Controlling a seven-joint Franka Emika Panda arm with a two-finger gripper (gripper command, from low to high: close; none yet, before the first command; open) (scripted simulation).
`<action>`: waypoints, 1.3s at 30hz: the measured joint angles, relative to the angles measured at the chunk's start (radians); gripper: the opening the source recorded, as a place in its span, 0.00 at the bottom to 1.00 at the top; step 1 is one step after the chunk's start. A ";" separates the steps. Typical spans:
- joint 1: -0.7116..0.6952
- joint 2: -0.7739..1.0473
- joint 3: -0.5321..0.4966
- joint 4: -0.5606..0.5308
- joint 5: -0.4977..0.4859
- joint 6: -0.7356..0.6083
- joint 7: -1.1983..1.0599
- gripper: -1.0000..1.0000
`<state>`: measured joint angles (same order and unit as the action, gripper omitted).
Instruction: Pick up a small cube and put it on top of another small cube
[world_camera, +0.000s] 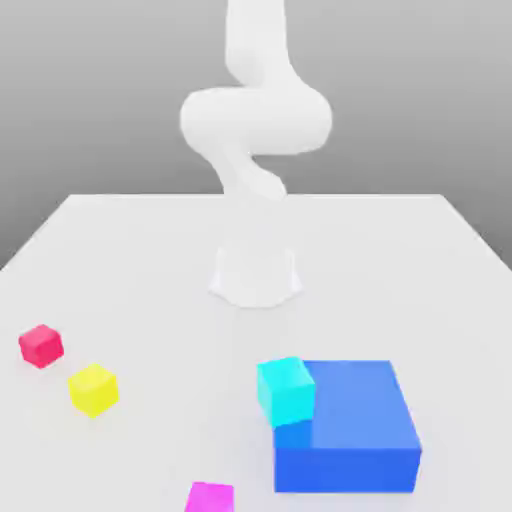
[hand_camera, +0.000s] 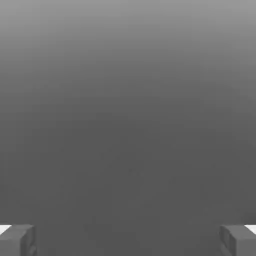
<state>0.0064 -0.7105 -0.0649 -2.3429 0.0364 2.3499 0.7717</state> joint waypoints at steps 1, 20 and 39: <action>0.002 0.041 -0.028 -0.019 0.017 0.023 -0.013 0.50; -0.127 0.728 -0.355 -0.351 0.185 0.415 -0.151 0.50; -0.372 1.050 -0.111 -0.341 0.400 0.657 -0.320 0.00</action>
<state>-0.3654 0.3399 -0.1764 -2.6834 0.4368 3.0066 0.4513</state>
